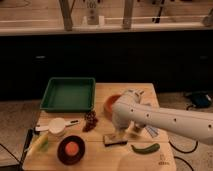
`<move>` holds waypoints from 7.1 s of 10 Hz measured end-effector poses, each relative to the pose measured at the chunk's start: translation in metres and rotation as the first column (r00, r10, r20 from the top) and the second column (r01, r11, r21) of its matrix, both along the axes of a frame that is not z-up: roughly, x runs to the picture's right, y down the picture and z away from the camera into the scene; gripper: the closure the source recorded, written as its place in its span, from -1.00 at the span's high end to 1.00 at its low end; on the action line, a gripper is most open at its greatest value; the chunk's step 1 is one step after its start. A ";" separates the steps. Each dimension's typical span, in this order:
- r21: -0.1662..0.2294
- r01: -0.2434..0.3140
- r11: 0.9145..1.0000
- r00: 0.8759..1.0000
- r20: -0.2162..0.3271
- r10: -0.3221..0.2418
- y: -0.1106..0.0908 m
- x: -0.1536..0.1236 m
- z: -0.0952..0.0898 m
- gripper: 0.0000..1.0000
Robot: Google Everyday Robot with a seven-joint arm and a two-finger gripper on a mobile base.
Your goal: Place eraser in tray
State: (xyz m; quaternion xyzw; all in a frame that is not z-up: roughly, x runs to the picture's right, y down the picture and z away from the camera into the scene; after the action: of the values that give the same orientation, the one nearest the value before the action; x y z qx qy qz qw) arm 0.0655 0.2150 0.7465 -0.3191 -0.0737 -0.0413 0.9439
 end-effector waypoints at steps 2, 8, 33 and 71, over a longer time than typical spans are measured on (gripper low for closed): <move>-0.005 0.002 1.000 1.000 0.003 -0.002 -0.002 0.002 -0.001 -0.37; -0.018 -0.017 1.000 1.000 0.006 0.017 0.028 0.008 0.025 0.17; -0.027 -0.052 0.998 0.999 0.014 0.053 0.036 0.018 0.028 -1.00; 0.043 0.130 0.991 0.988 0.076 -0.133 -0.117 -0.090 0.042 -1.00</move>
State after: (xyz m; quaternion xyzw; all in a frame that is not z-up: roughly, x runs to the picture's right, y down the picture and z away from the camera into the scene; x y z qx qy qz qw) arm -0.0242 0.0975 0.7881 -0.3036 -0.0887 -0.1175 0.9414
